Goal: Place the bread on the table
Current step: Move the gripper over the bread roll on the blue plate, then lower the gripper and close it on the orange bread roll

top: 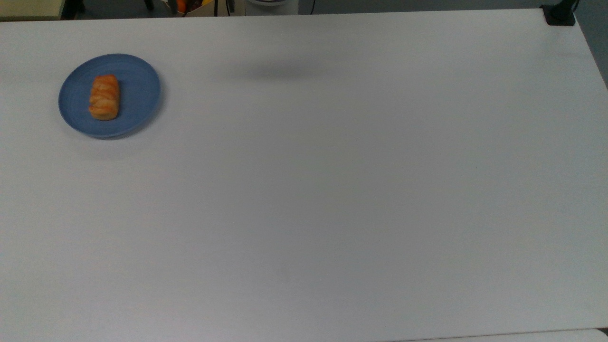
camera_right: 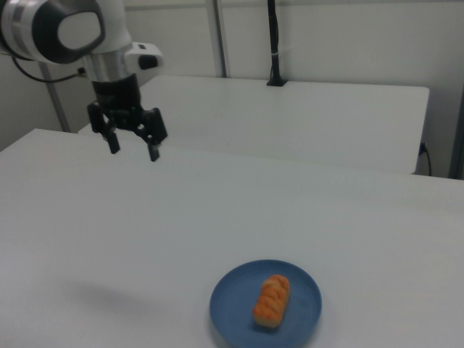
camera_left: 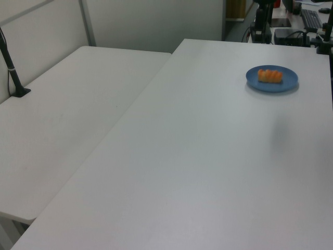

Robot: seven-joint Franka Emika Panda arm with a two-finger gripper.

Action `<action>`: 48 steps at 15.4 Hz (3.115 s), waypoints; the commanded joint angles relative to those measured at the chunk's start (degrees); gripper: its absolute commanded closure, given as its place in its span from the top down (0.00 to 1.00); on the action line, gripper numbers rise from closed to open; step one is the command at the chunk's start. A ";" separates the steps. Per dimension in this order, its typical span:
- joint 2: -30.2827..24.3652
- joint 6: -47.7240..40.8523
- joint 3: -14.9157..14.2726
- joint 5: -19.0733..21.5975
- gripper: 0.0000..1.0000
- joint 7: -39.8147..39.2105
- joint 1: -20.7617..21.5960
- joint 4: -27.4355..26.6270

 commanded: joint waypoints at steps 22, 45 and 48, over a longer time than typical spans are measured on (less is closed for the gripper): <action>15.51 26.85 -15.51 -2.55 1.00 -21.16 -8.96 -11.91; 20.10 31.43 -15.07 -2.46 0.39 -21.08 -8.78 -13.32; 17.02 30.47 -14.81 -2.37 0.39 -20.99 -8.17 -12.71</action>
